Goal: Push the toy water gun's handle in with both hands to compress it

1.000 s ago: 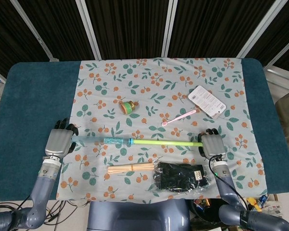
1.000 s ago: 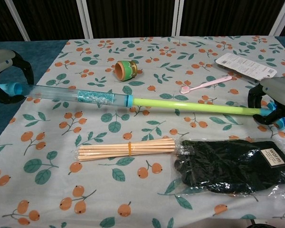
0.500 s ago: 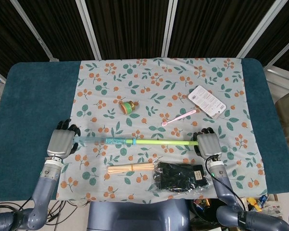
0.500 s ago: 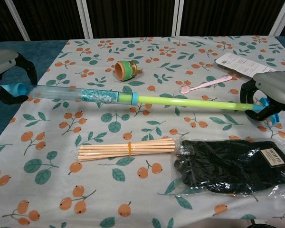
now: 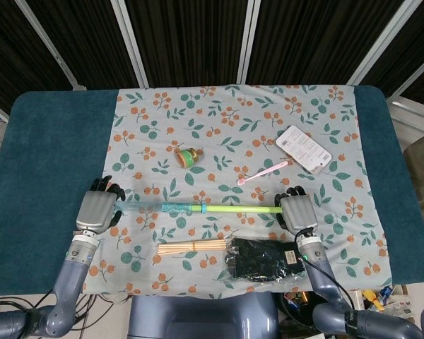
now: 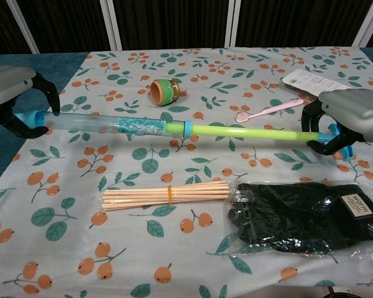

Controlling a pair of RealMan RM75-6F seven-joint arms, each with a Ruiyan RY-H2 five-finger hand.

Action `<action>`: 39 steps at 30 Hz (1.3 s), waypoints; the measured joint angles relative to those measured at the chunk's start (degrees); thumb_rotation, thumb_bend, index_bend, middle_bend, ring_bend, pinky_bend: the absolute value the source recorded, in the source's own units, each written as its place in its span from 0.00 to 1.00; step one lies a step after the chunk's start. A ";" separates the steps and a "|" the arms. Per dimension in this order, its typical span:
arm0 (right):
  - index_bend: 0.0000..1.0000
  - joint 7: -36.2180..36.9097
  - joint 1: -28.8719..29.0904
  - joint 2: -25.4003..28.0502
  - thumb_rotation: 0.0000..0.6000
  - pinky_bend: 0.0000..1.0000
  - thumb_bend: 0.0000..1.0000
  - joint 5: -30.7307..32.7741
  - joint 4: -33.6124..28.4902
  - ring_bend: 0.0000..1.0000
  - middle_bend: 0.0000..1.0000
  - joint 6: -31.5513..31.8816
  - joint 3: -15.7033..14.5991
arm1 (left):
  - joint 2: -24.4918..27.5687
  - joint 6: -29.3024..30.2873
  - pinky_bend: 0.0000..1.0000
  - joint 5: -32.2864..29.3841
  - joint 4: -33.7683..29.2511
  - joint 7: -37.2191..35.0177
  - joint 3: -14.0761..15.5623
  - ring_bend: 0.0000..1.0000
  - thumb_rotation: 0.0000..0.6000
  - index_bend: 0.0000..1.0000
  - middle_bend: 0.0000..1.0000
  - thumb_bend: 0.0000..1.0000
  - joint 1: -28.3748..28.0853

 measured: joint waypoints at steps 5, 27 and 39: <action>0.76 -0.05 0.28 -0.39 1.00 0.19 0.45 -0.50 -0.36 0.26 0.61 -0.06 -0.04 | -0.86 -0.09 0.14 -0.46 -0.08 0.56 -0.20 0.09 1.00 0.60 0.32 0.43 -0.47; 0.77 -2.87 2.81 -2.88 1.00 0.19 0.47 -0.82 -3.16 0.27 0.62 -1.19 0.60 | -6.16 0.29 0.14 -3.91 -0.99 5.70 -1.94 0.09 1.00 0.60 0.32 0.43 -3.90; 0.77 -3.62 3.56 -3.84 1.00 0.19 0.47 -0.19 -3.73 0.27 0.62 -1.33 0.76 | -8.87 0.81 0.14 -5.38 -0.68 7.60 -2.32 0.09 1.00 0.60 0.32 0.43 -5.56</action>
